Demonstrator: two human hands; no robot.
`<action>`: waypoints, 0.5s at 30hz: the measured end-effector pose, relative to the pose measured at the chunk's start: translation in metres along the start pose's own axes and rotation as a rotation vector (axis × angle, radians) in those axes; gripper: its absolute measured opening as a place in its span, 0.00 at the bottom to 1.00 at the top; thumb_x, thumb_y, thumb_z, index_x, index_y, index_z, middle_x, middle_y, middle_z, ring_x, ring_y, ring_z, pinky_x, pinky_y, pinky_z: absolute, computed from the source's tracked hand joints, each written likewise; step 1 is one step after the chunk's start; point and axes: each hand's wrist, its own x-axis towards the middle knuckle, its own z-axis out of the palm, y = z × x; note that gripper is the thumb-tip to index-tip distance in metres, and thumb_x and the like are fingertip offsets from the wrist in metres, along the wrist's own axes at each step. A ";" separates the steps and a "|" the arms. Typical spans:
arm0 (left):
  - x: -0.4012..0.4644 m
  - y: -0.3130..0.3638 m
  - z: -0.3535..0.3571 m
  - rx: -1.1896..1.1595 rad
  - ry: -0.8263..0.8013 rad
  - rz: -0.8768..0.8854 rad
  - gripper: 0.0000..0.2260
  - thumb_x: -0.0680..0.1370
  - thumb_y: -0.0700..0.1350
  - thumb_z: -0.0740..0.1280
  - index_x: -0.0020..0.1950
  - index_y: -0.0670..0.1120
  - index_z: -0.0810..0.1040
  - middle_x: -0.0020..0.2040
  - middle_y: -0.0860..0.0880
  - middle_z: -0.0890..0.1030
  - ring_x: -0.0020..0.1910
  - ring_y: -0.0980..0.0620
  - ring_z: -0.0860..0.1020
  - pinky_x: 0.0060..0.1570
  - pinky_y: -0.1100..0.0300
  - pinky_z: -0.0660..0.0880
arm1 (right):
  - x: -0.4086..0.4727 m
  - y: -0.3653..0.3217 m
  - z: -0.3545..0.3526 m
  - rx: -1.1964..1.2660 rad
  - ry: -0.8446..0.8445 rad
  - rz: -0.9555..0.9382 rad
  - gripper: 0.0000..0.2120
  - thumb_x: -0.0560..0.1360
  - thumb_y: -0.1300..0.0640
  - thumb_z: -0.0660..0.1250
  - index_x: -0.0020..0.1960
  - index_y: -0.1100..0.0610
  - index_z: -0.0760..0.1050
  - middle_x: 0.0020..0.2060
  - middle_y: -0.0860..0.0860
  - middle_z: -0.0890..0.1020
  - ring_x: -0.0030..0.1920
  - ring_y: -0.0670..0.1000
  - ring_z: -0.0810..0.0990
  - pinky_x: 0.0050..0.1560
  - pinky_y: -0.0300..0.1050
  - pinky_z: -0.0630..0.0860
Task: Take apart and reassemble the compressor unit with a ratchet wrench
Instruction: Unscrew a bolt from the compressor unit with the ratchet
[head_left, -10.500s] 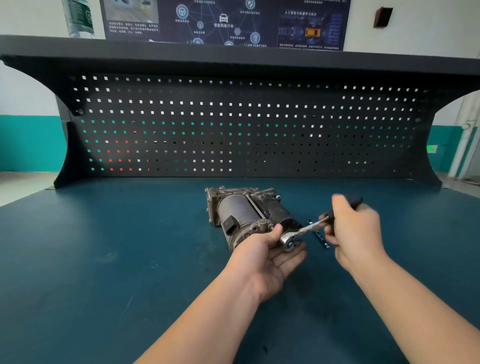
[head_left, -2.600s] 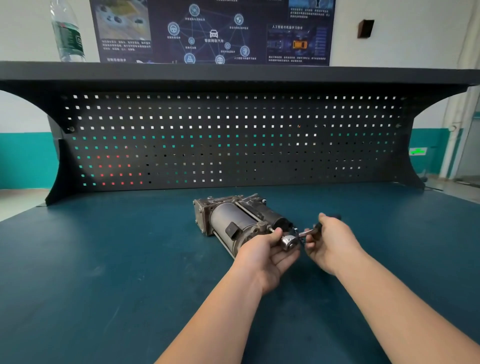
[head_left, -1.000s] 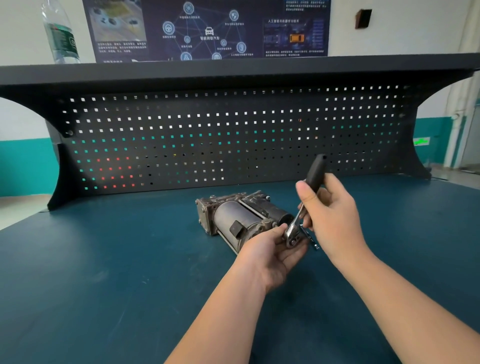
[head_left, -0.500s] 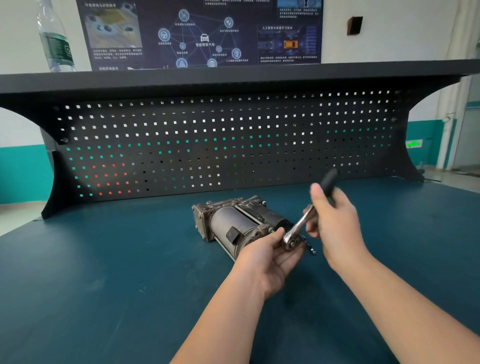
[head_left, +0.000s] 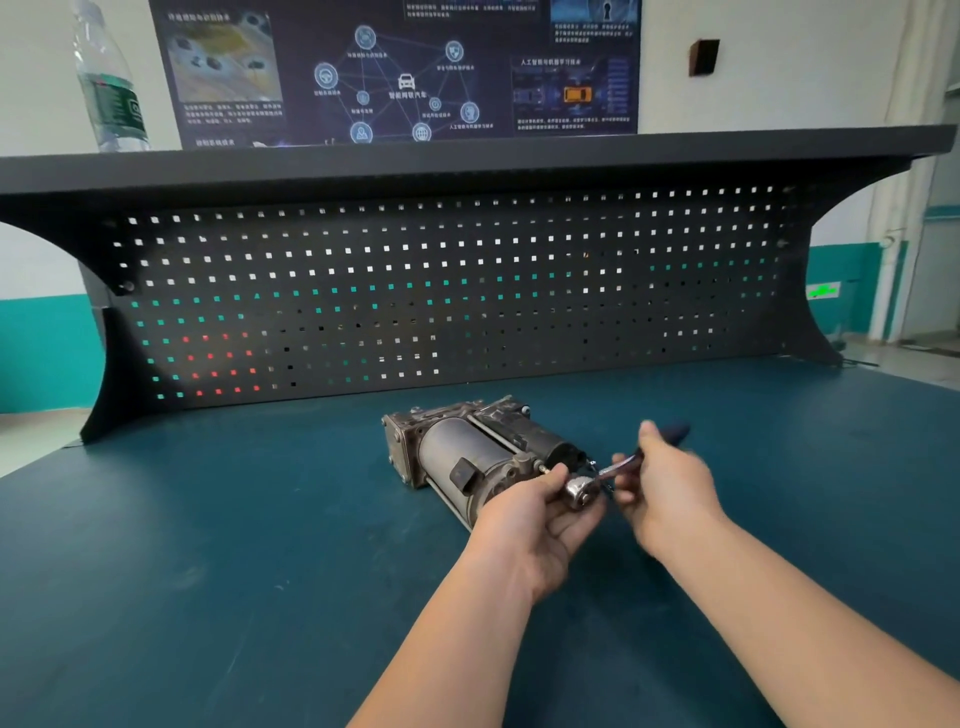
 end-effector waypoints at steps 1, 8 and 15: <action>0.000 -0.001 0.000 0.003 0.007 0.012 0.05 0.77 0.36 0.65 0.48 0.34 0.75 0.37 0.38 0.80 0.37 0.43 0.80 0.31 0.55 0.80 | -0.004 -0.004 0.002 -0.062 -0.045 -0.189 0.08 0.80 0.52 0.62 0.46 0.56 0.70 0.30 0.53 0.78 0.19 0.44 0.70 0.18 0.34 0.64; 0.001 0.002 -0.003 0.034 -0.027 0.030 0.07 0.78 0.36 0.63 0.41 0.37 0.77 0.26 0.45 0.80 0.24 0.51 0.80 0.26 0.59 0.79 | -0.042 -0.007 0.008 -0.593 -0.437 -0.923 0.07 0.75 0.48 0.66 0.50 0.40 0.71 0.34 0.50 0.78 0.34 0.49 0.78 0.36 0.43 0.74; 0.001 0.002 -0.001 0.026 -0.004 0.024 0.04 0.77 0.35 0.64 0.48 0.33 0.74 0.35 0.38 0.81 0.38 0.43 0.80 0.30 0.54 0.80 | -0.010 -0.009 0.005 -0.089 -0.059 -0.101 0.12 0.81 0.50 0.58 0.42 0.55 0.67 0.31 0.53 0.75 0.21 0.45 0.68 0.19 0.35 0.63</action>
